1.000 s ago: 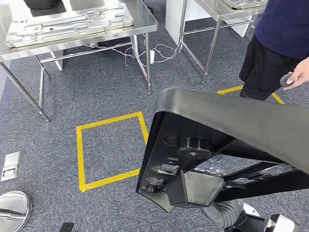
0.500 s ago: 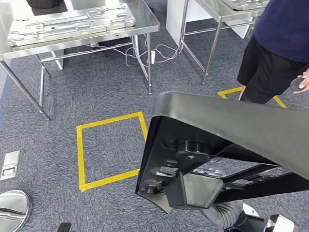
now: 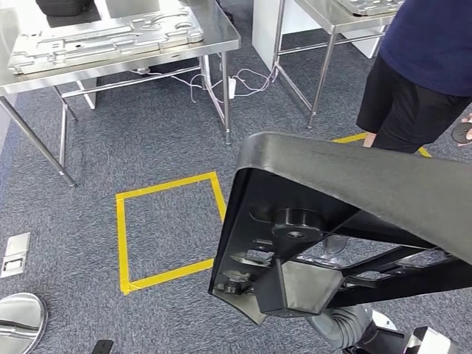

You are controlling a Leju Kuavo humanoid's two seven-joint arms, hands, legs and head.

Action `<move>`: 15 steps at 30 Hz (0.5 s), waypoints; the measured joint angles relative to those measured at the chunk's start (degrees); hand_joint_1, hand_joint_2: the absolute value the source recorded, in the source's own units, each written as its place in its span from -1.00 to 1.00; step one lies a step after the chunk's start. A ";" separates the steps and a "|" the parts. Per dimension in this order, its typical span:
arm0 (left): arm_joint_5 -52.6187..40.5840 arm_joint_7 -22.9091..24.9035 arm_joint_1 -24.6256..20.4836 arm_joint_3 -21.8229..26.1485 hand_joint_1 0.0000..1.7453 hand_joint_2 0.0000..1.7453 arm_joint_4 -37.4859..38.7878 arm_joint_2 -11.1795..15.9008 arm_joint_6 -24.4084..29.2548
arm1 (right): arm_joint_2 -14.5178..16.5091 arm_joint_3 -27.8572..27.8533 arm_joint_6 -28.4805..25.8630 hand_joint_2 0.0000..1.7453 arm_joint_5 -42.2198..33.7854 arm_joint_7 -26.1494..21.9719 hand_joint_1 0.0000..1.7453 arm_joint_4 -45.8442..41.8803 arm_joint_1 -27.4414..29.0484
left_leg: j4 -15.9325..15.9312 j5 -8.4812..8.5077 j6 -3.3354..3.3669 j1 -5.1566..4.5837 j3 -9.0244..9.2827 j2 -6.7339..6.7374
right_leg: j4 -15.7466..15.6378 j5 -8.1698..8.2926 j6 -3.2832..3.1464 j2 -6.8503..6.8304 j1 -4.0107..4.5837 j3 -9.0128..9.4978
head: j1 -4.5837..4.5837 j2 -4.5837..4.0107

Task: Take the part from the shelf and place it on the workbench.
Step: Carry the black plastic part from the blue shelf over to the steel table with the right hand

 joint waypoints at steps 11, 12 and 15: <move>0.00 0.01 0.06 0.01 -1.00 1.00 0.02 -0.04 0.00 | -0.07 -0.01 0.00 1.00 0.01 0.01 1.00 0.04 0.08 | -1.25 0.36 1.25 0.36 0.49 0.27 | 12.50 -4.77 1.68 0.02 0.01 -5.78 | 0.13 0.00; 0.00 0.01 0.04 0.01 -1.00 1.00 0.02 -0.04 0.00 | -0.07 -0.01 0.00 1.00 0.00 0.01 1.00 0.04 0.06 | -1.21 0.27 1.12 0.37 0.58 0.24 | 8.32 -2.52 1.68 0.00 -0.02 -3.83 | 0.13 0.00; 0.00 0.00 0.01 0.01 -1.00 1.00 0.02 -0.04 0.00 | -0.07 -0.01 0.00 1.00 -0.01 0.01 1.00 0.05 0.02 | -0.87 -0.02 0.51 0.02 0.41 0.18 | 0.00 0.45 1.23 0.07 0.08 -0.19 | 0.10 0.00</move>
